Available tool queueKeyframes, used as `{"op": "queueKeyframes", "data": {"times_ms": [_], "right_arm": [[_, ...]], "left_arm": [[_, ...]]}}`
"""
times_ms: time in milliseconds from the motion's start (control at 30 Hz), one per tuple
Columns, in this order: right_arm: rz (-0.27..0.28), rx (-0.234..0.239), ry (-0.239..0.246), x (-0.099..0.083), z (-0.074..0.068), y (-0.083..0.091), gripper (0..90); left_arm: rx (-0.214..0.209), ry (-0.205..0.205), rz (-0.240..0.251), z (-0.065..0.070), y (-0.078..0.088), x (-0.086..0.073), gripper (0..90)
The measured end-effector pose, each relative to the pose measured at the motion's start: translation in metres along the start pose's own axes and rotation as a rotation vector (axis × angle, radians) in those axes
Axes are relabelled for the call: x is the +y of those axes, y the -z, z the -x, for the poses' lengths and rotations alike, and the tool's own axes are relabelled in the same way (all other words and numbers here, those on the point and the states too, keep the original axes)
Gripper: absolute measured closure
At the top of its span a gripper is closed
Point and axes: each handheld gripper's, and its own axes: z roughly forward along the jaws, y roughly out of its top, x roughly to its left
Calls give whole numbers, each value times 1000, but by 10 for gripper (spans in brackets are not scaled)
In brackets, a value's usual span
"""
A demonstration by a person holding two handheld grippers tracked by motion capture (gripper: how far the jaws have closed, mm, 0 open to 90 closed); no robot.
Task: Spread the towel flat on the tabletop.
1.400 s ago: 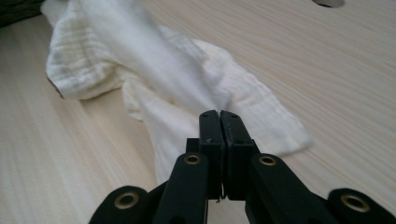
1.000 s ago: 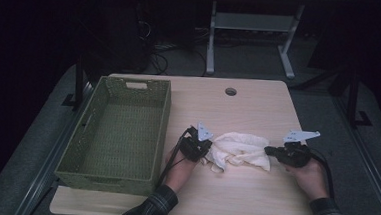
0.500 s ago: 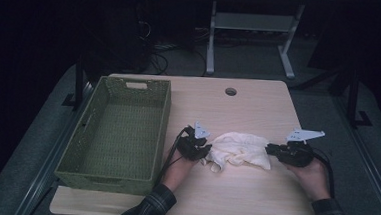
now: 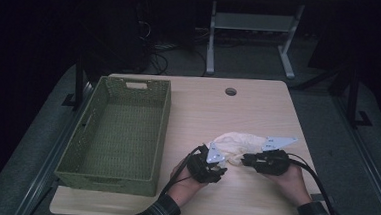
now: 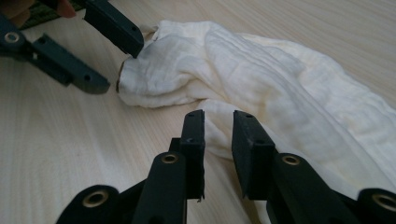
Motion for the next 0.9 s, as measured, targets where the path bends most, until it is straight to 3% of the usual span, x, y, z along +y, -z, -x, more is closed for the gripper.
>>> {"op": "queueKeyframes", "data": {"times_ms": [200, 267, 300, 367, 433, 533, 567, 600, 733, 833, 900], "right_arm": [[-43, -20, 60, 7, -9, -20, 715], [-71, -35, 74, 7, -11, -27, 727], [-82, -39, 81, 6, -11, -29, 756], [-95, -55, 90, 4, -11, -33, 835], [-96, -54, 90, 5, -10, -32, 847], [-85, -51, 88, 5, -8, -27, 857], [-67, -52, 86, 6, -7, -20, 861], [-67, -52, 86, 6, -7, -20, 861], [-7, -50, 75, 8, -5, 0, 862], [23, -61, 58, 3, 4, 19, 862], [27, -70, 54, 1, 7, 23, 862]], "left_arm": [[15, -17, -44, -4, -14, -5, 583], [12, -16, -62, -5, -18, -6, 712], [5, -8, -64, -6, -19, -6, 712], [-4, 5, -66, -7, -19, -5, 838], [-17, 22, -52, -9, -17, -2, 851], [-38, 50, -9, -11, -8, 2, 861], [-36, 59, 25, -13, 1, 5, 861], [-36, 59, 25, -13, 1, 5, 862], [1, 67, 79, -21, 18, 10, 862], [54, 108, 93, -32, 24, 8, 861], [67, 127, 96, -36, 24, 6, 861]]}}
